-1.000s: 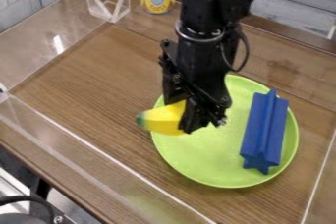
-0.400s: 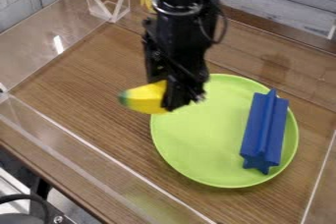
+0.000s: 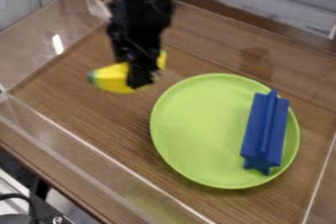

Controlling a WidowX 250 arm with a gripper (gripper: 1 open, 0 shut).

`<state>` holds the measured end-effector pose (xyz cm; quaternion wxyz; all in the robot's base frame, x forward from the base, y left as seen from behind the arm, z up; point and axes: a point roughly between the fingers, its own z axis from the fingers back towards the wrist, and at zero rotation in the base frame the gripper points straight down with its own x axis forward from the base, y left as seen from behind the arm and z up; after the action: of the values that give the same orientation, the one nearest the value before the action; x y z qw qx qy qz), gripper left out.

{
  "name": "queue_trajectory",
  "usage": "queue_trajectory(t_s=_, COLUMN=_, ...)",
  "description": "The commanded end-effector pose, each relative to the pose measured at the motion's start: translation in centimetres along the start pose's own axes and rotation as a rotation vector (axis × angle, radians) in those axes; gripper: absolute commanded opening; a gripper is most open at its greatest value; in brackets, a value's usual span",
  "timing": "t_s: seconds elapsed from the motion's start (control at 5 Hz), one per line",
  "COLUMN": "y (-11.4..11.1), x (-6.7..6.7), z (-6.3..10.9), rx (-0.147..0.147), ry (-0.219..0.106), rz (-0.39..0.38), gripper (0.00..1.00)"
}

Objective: Remove the banana from inside the green plate and put it on the table

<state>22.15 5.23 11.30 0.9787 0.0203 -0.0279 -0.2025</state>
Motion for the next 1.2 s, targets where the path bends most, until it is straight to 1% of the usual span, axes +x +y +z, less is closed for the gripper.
queue_trajectory(t_s=0.0, y=2.3, x=-0.4, z=0.4, rx=0.039, ry=-0.055, rz=0.005, gripper=0.00)
queue_trajectory(t_s=0.4, y=3.4, x=-1.0, z=-1.8, rx=0.043, ry=-0.066, rz=0.017, gripper=0.00)
queue_trajectory(t_s=1.0, y=5.3, x=-0.8, z=-5.5, rx=0.056, ry=-0.082, rz=0.001, gripper=0.00)
